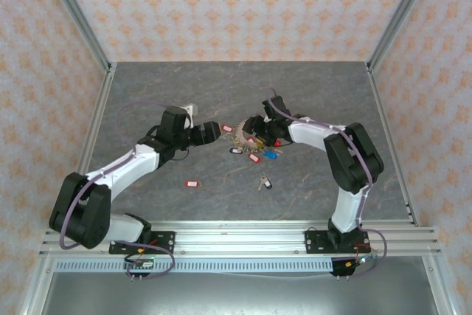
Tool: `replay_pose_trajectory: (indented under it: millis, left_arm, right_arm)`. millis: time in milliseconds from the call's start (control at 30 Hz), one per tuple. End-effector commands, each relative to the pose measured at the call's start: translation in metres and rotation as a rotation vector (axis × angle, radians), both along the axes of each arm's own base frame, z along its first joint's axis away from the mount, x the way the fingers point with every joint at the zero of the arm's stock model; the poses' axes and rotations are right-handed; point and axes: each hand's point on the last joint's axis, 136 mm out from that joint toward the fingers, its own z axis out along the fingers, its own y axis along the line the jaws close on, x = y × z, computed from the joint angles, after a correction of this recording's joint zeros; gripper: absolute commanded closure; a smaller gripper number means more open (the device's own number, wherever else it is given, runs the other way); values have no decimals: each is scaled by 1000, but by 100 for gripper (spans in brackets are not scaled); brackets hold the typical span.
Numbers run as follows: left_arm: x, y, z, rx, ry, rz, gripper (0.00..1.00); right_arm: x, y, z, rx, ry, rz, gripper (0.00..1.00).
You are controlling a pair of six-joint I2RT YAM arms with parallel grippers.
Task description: Put the keys on the keyring
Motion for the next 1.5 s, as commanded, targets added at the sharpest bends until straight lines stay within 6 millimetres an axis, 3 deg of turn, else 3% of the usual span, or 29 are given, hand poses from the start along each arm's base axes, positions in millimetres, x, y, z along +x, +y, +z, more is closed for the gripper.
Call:
replay_pose_trajectory:
  millis: [0, 133, 300, 700, 867, 967, 1100, 1467]
  left_arm:
    - [9, -25, 12, -58, -8, -49, 14]
    - [18, -43, -4, -70, 64, -51, 22]
    - [33, -66, -24, -81, 138, -64, 34]
    - [60, -102, -53, -128, 244, -80, 47]
    - [61, -103, -76, -100, 301, -71, 48]
    - [61, -106, -84, -100, 317, -78, 54]
    - [62, -104, -94, -72, 339, -65, 59]
    - [60, -97, -112, -16, 375, -56, 60]
  right_arm:
    - [13, -33, 35, -124, -119, 3, 39]
    - [26, -76, 28, -201, -109, -27, 42]
    - [43, -94, 14, -158, -81, -19, 47]
    - [53, -73, -18, -115, 14, 149, 50]
    - [49, -65, -27, -85, 37, 196, 50]
    - [42, -65, -34, -80, 57, 215, 51]
    - [30, -60, -40, -52, 83, 269, 59]
    - [16, -63, -32, 65, 45, 275, 66]
